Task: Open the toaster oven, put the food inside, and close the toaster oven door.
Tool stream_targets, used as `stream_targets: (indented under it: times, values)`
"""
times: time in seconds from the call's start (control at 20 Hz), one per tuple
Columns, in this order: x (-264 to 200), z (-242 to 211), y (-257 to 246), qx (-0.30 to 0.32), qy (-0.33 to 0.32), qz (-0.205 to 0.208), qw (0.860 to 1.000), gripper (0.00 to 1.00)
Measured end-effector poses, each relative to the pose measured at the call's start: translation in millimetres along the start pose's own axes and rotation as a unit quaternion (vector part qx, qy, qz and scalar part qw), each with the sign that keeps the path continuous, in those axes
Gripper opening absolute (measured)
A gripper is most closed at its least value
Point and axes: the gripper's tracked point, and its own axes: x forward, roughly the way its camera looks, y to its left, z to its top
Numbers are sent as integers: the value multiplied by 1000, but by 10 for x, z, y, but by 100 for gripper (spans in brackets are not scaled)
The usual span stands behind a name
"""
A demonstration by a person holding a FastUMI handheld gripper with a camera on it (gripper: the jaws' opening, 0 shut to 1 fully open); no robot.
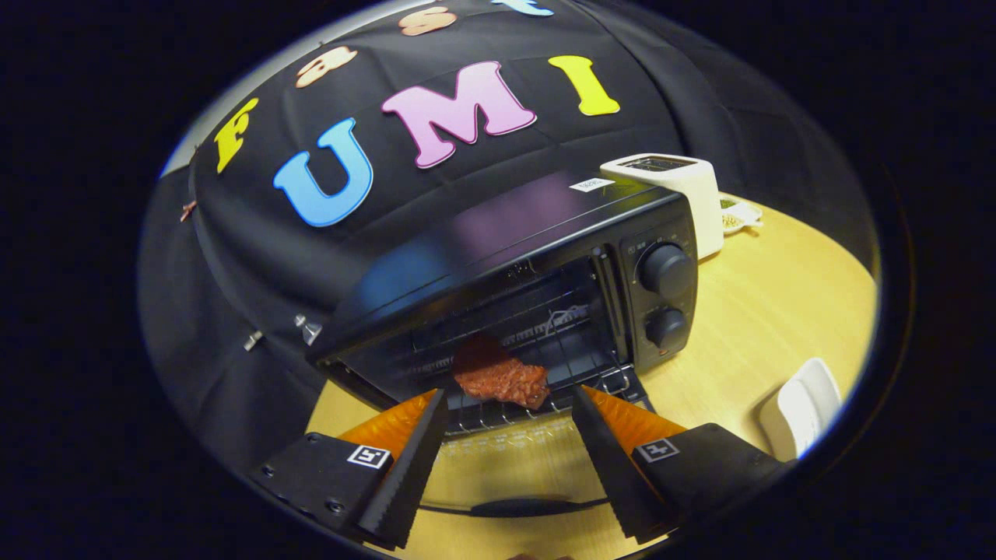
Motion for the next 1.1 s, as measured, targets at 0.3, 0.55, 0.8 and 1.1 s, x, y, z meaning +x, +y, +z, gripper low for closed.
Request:
stream_targets:
  times: [0.3,0.55,0.8,1.1]
  values:
    - [-397,-241,30,-93,36,-3,995,98]
    - [-576,-576,31,-132,84,-12,988,99]
    - [-603,-952,-71,-174,138,-47,974,99]
    - [-559,-1199,-124,-180,176,-64,966,99]
